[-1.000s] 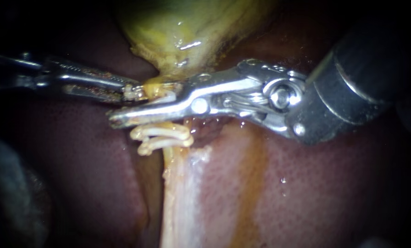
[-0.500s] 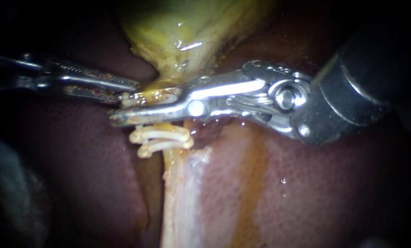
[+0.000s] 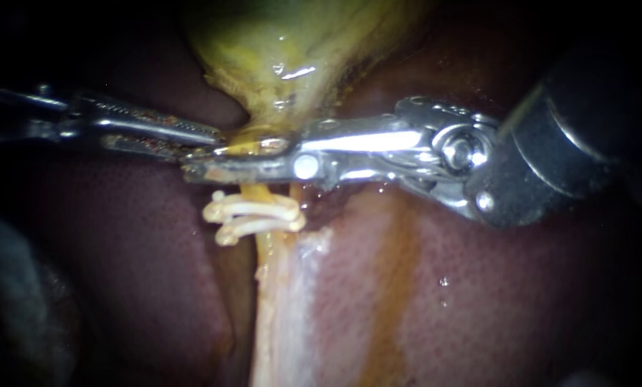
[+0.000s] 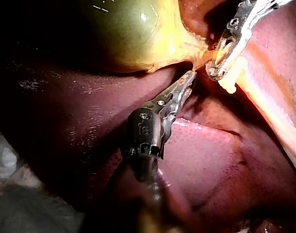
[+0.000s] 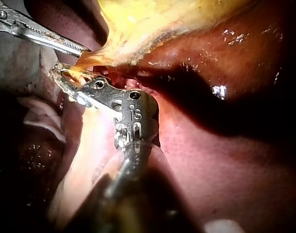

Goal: Clipping third clip left tube

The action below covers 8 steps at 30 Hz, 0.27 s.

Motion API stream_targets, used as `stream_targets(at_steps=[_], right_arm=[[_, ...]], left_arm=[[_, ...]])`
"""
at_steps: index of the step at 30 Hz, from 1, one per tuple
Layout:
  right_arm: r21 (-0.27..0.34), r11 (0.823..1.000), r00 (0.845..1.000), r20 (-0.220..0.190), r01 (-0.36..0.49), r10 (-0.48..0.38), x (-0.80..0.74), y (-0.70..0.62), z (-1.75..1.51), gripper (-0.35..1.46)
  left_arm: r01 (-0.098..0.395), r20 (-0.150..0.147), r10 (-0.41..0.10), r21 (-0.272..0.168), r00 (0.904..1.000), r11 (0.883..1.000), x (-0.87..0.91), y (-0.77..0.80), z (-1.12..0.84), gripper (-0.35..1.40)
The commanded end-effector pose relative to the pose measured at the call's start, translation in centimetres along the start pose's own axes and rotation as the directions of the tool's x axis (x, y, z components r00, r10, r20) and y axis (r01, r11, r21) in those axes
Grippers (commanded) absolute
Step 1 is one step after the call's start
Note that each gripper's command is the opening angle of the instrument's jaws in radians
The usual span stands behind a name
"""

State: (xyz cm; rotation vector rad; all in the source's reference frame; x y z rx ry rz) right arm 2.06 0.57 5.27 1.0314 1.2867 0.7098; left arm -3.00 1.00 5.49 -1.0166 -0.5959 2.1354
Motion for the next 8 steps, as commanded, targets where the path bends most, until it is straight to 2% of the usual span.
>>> stream_targets(at_steps=[1, 8], right_arm=[[0.000, 1.000, 1.000, 0.000, 0.002, -0.002, -0.02, 0.01, 0.01, -0.35], [0.000, 1.000, 1.000, 0.001, 0.002, -0.002, -0.03, 0.01, 0.01, -0.35]], left_arm=[[0.000, 0.000, 0.000, 0.000, 1.0000, 1.000, 0.00, 0.00, 0.00, -0.35], [0.000, 0.000, 0.000, 0.000, 1.0000, 1.000, 0.00, -0.01, 0.00, -0.35]])
